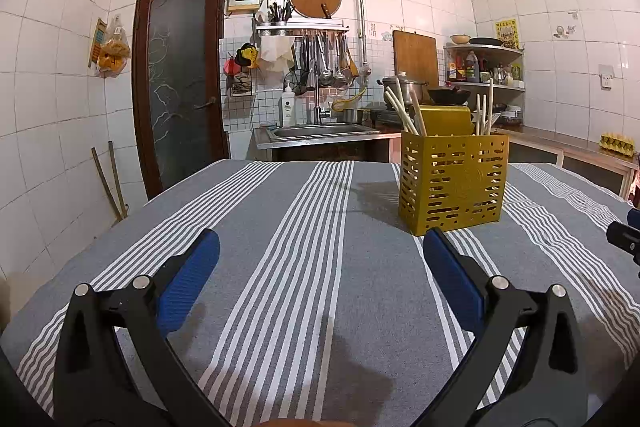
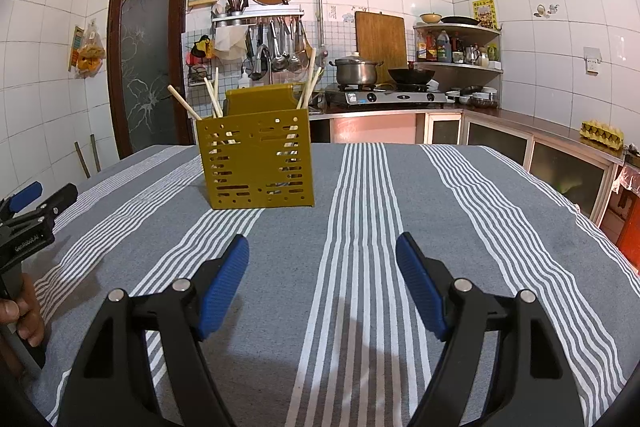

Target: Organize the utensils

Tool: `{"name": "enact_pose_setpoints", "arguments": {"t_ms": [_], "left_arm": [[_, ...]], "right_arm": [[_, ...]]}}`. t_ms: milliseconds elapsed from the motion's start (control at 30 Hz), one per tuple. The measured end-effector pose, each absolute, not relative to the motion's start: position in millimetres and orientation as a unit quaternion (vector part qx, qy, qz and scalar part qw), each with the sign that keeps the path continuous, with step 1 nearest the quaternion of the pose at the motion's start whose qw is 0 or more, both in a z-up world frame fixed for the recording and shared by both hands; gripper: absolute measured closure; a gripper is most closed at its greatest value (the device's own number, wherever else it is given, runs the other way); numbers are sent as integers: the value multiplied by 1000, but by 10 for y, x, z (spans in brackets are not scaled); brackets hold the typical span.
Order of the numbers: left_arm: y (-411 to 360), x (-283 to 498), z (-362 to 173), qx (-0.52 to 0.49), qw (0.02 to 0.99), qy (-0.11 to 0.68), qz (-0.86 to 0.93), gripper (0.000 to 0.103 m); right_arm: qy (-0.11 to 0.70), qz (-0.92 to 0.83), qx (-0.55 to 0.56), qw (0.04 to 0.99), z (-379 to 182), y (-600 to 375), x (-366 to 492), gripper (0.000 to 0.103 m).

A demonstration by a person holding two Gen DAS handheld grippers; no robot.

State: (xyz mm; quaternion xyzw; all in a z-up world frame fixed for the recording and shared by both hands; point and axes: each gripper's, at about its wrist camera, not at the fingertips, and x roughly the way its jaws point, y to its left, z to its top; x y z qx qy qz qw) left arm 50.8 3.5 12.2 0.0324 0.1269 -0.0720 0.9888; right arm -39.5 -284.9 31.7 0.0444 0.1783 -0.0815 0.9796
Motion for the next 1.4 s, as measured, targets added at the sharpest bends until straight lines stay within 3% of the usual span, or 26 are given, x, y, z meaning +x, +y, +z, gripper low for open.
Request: {"name": "enact_pose_setpoints", "arguments": {"t_ms": [1400], "left_arm": [[47,494,135,32,989,129,-72,5]], "right_arm": [[177,-80,46,980,319,-2852,-420,28]]}}
